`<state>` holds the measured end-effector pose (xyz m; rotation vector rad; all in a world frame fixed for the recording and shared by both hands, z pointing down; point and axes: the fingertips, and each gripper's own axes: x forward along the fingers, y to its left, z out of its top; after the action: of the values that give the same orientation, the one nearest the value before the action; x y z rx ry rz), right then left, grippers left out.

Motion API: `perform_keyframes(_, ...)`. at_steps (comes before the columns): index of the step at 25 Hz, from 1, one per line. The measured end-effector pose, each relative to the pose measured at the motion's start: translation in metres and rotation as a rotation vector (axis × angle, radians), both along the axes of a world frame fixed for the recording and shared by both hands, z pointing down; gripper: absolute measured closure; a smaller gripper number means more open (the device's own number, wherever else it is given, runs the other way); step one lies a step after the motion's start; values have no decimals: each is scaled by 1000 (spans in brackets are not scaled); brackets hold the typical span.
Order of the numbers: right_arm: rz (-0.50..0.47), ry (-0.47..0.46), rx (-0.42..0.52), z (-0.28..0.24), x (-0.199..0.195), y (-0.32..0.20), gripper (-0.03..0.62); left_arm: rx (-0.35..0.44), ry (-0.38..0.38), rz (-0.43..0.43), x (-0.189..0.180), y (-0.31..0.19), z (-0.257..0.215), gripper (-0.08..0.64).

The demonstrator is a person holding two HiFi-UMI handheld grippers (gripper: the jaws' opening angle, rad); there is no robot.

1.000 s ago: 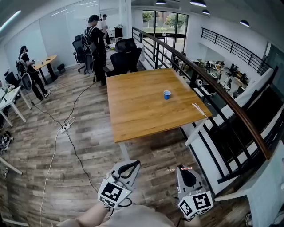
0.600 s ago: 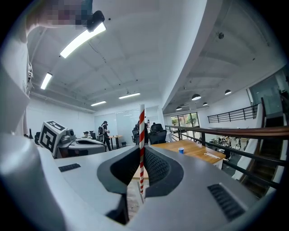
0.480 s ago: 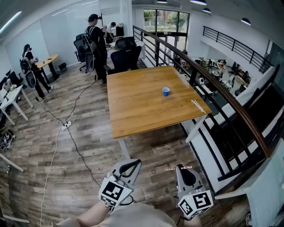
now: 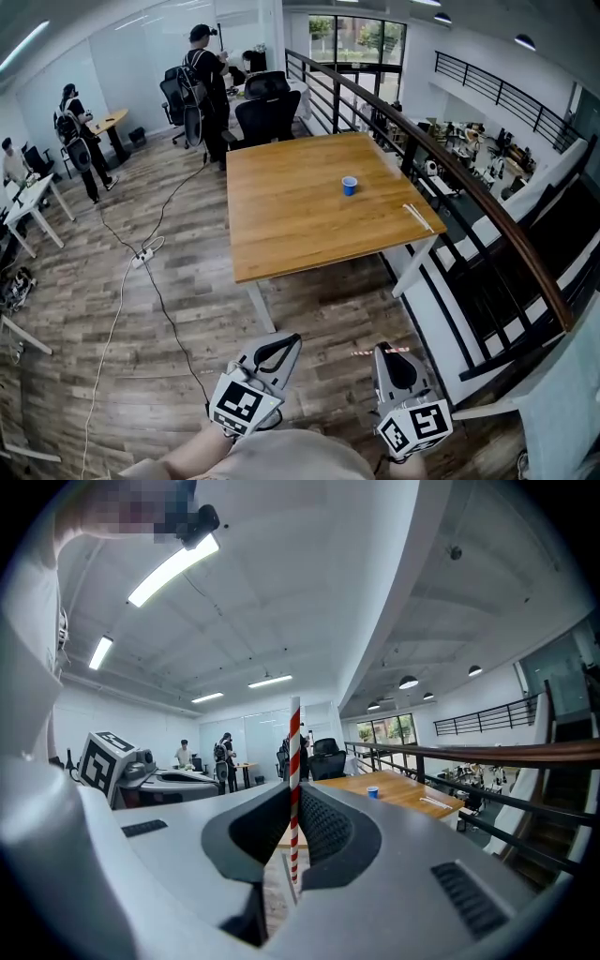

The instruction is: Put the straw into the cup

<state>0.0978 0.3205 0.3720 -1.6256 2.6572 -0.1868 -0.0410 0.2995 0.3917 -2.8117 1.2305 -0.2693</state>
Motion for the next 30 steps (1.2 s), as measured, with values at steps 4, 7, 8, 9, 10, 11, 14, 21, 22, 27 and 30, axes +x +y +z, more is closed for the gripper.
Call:
perform_keyframes(4,-12,-12,0,5,3,4,555,7,-14,-4,5,3,5,546)
perform_keyframes(7,-14,-25,-2,7,5,4,555,7,-14,-9,8,2,1,546)
perform_keyframes(8,-15,-28,-2,8,6,3,555,10,-14,-10,10,2,-1,546)
perform_keyframes(9,-16,-29,0,8,7,3,555,13,-11,-11,11,2,-2,546)
perform_keyframes(10,-18,-29,2,8,8,3,555,20,-10,-11,11,2,-2,546)
perform_keyframes(11,-19,-26,5,8,9,3,555,28,-9,-11,12,2,-2,546)
perform_keyframes(14,-19,-20,9,10,11,-1,555,37,1,-14,13,0,0,546)
perform_keyframes(21,-6,2,22,17,19,-17,555,18,44,-12,21,-16,14,546)
perform_keyframes(22,-2,2,23,18,20,-21,555,15,48,-8,22,-19,16,546)
perform_keyframes(27,19,9,19,27,26,-49,555,20,52,6,22,-45,28,546)
perform_keyframes(30,24,28,19,30,24,-70,555,-11,70,-6,17,-66,29,546)
